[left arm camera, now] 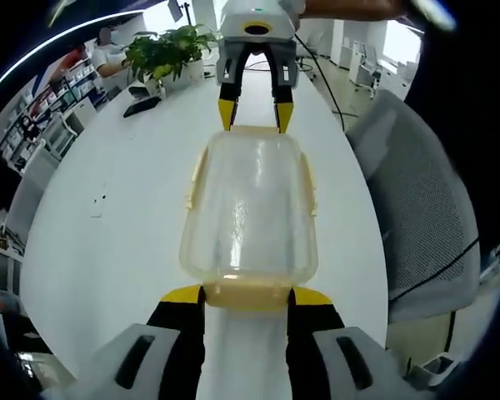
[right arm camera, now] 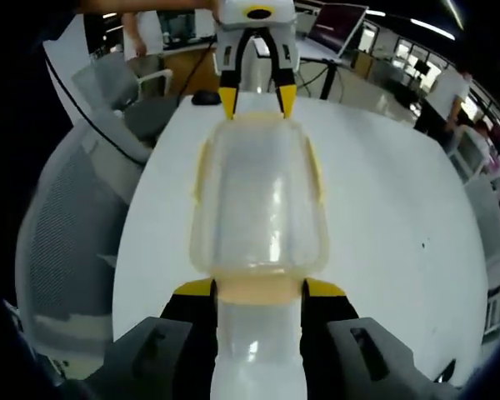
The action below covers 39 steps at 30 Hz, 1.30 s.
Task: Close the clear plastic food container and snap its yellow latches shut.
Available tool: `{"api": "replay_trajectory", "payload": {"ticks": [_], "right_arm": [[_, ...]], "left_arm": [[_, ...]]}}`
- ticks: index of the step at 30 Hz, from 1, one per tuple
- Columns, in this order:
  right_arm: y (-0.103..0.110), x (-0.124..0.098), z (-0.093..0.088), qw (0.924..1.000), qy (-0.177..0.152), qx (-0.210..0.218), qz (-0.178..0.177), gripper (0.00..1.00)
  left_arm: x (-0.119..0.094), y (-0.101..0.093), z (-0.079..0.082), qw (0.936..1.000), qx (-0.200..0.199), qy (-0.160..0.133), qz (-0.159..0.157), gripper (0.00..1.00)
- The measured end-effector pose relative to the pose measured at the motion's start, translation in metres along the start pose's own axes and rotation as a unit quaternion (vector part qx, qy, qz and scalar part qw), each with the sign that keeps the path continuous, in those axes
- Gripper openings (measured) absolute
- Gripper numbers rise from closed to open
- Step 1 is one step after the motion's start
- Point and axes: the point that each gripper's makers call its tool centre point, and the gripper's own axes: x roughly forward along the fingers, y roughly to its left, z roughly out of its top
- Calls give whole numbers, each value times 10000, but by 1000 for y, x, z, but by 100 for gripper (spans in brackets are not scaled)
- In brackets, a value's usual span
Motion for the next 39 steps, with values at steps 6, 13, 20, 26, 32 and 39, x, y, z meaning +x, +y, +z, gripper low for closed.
{"api": "replay_trajectory", "payload": {"ticks": [6,13,20,26,32,39], "right_arm": [[-2,-9,-14,10000,38,35,-35,35],[-5,-15,-28,9999,90,31,-64,35],[-6,-20,-43,9999,139,63,-64,35],[-7,-23,-55,9998,180,115,-61,35],[-7,-26,-68,9996,220,184,-66,35],[-7,-29,-83,9993,291,230,-63,35]], "left_arm": [[9,3,13,10000,34,-29,-6,31],[20,7,24,10000,50,-27,-23,31],[32,8,35,9999,48,-73,-70,31],[43,9,44,9999,72,-99,-107,31],[53,9,53,9997,113,-136,-155,31],[66,10,63,9996,132,-146,-223,32]]}}
